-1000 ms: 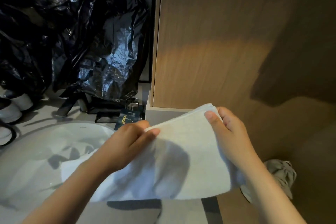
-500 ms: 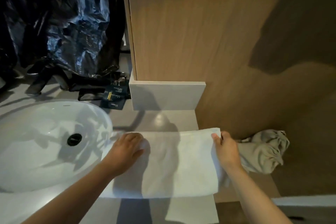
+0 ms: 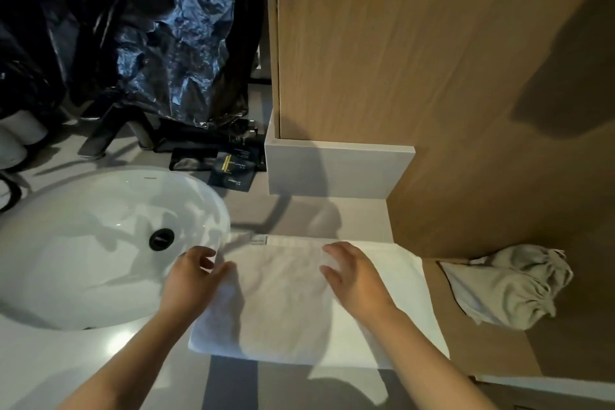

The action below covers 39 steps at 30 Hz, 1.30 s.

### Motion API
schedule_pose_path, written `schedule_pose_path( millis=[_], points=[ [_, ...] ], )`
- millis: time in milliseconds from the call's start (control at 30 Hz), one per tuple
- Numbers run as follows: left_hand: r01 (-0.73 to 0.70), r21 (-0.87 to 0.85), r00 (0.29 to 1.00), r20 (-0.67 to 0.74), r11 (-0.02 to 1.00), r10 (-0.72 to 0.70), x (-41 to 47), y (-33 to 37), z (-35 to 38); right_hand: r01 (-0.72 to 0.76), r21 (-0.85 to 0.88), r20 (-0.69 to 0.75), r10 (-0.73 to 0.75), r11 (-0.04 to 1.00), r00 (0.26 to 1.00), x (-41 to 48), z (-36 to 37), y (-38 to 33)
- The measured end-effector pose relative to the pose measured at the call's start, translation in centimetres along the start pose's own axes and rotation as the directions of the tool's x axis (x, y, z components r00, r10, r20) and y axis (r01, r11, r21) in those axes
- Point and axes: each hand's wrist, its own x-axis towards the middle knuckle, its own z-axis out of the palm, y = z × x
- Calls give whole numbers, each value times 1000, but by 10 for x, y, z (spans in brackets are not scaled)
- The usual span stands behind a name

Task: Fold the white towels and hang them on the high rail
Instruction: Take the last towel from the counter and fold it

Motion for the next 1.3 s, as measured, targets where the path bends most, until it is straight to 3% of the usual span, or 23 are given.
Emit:
schedule_pose_path(
  millis=[67,167,367,467,533,667,767,900,1067,1300],
  points=[
    [20,-31,999,-28,999,-21,0,-2,-3,25,-96,38,-22,995,999,8,13,-6],
    [10,-57,999,41,998,-8,2,-5,-3,64,-183,15,-62,981,998,19,23,-12],
    [20,-49,998,61,999,-17,9,-1,-2,106,-13,-3,-106,994,994,31,13,-26],
    [36,-176,999,34,984,-31,12,3,-4,122,93,-84,-115,988,990,30,3,-24],
    [49,-218,999,23,975,-45,15,7,-2,125,72,-124,-115,990,986,32,3,-22],
    [28,-95,999,-27,995,-30,20,10,9,120,-100,-95,-130,988,987,45,22,-19],
    [-8,-59,999,-45,998,6,26,9,13,103,-199,-152,-135,975,979,48,34,-15],
    [-40,2,999,-14,999,40,29,8,18,124,-237,-221,-178,964,959,46,40,-12],
    [-16,-114,999,27,993,19,30,6,15,148,-204,-184,-186,968,965,48,36,-10],
    [-60,52,998,1,997,60,23,2,20,75,-253,-85,-99,965,991,60,38,-10]
  ],
)
